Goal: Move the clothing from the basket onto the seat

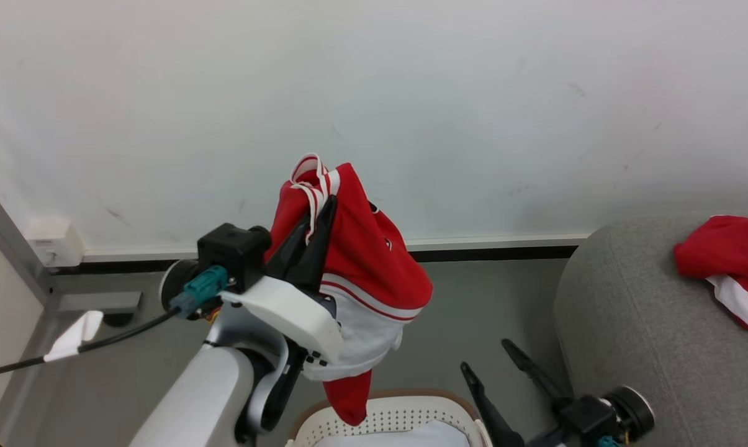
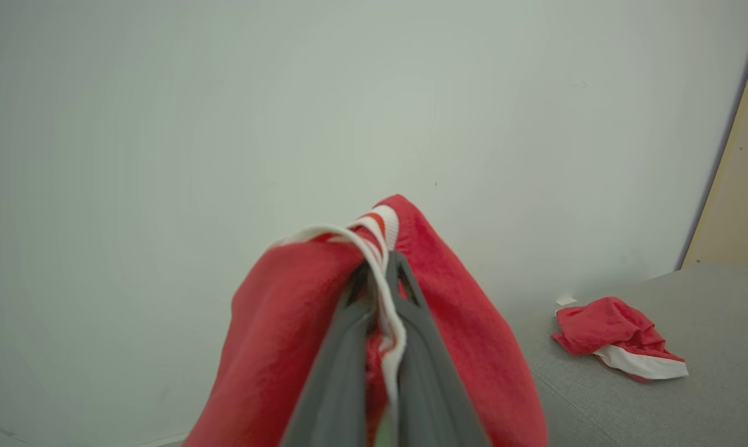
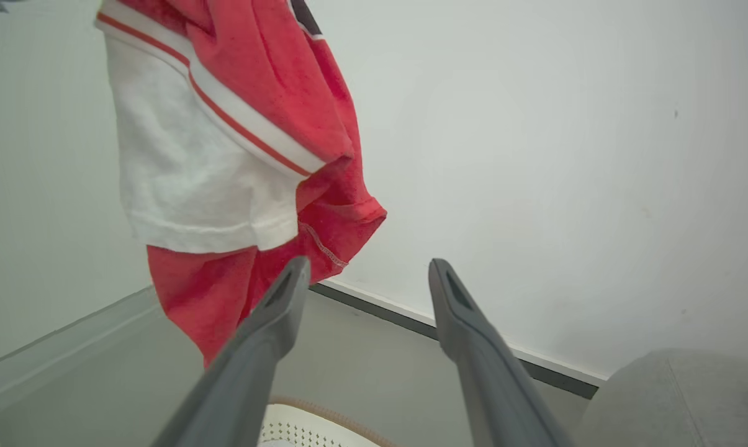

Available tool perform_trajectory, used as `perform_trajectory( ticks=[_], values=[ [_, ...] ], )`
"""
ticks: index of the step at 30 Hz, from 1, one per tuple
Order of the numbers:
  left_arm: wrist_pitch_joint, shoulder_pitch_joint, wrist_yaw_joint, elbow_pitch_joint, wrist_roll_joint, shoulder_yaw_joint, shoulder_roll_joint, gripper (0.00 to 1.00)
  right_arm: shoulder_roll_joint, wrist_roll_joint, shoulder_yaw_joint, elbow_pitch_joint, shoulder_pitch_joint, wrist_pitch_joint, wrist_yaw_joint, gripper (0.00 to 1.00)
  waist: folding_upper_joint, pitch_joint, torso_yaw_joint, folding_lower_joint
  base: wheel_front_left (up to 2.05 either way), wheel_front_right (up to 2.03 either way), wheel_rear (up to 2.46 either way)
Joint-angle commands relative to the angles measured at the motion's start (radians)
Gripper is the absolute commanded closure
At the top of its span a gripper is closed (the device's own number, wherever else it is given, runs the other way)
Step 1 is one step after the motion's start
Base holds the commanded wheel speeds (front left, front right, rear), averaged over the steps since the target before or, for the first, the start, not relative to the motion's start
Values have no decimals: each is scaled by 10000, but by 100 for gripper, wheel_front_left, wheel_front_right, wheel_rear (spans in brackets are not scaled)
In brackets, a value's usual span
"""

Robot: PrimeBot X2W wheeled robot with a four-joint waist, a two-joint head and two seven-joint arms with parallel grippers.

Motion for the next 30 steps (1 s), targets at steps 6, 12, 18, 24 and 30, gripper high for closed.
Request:
perform_trajectory(
  ticks=[6, 12, 18, 24, 30],
  values=[
    [-23, 15, -74, 35, -41, -202, -101, 100, 13, 502, 1741, 769, -1893, 132, -22, 0, 0, 21, 152, 0, 0, 0, 0],
    [-20, -182, -190, 87, -12, -474, -241, 100, 259, 1015, 2874, 1920, -3565, 84, -22, 0, 0, 103, 439, 0, 0, 0, 0],
    [65, -276, -303, 123, -19, -745, -361, 100, 360, 1464, 3413, 2862, -4708, 20, -22, 0, 0, 130, 674, 0, 0, 0, 0],
    [38, -359, -361, 232, -99, -901, -507, 100, 355, 3077, 4195, 3389, -5356, -15, -22, 100, 0, 92, 836, 0, 0, 0, 0],
    [-9, -322, -287, 345, -111, -907, -453, 100, 356, 3758, 4216, 3539, -5576, -37, -22, 100, 0, 45, 861, 0, 0, 0, 0]
  ],
)
